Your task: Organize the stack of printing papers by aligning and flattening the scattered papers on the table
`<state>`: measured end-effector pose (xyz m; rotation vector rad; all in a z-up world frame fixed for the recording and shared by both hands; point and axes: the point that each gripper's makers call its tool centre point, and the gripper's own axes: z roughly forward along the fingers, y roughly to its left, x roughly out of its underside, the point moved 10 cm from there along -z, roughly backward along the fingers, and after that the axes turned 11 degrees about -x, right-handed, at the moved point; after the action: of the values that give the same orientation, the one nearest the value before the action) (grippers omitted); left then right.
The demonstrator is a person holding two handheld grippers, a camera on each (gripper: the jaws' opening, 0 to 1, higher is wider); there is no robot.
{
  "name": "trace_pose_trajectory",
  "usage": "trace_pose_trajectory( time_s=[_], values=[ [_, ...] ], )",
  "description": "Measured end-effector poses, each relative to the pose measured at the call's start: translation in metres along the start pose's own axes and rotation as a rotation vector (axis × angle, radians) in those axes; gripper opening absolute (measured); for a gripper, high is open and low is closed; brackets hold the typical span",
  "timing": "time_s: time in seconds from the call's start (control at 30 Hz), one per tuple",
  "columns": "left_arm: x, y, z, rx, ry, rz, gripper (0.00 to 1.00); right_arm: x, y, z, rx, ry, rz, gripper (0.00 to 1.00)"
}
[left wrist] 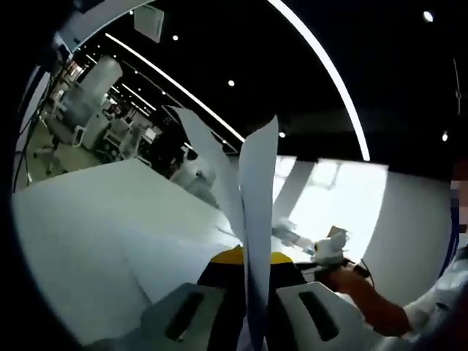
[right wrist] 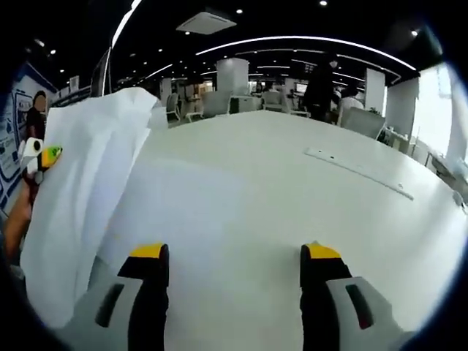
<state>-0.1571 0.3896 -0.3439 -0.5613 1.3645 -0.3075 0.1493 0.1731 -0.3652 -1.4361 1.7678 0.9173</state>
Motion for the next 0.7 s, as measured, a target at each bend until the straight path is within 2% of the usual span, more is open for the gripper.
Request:
trace_pose_trajectory(
  time_s=[0.1, 0.17, 0.5, 0.6, 0.7],
  values=[
    [0.0, 0.0, 0.0, -0.001, -0.001, -0.001, 0.06, -0.003, 0.0, -0.003, 0.0, -0.007, 0.01, 0.69],
    [0.0, 0.001, 0.0, -0.001, 0.0, -0.004, 0.06, -0.009, 0.001, -0.004, -0.036, -0.063, 0.022, 0.68],
    [0.0, -0.001, -0.005, 0.012, -0.004, 0.008, 0.06, -0.023, 0.007, -0.001, -0.058, -0.089, -0.011, 0.69],
    [-0.004, 0.001, -0.014, 0.003, -0.018, 0.077, 0.06, -0.033, 0.006, -0.001, -0.087, -0.056, -0.045, 0.69],
    [-0.008, 0.005, -0.019, 0.006, -0.034, 0.057, 0.06, -0.045, 0.004, -0.003, -0.096, 0.001, -0.109, 0.69]
  ],
)
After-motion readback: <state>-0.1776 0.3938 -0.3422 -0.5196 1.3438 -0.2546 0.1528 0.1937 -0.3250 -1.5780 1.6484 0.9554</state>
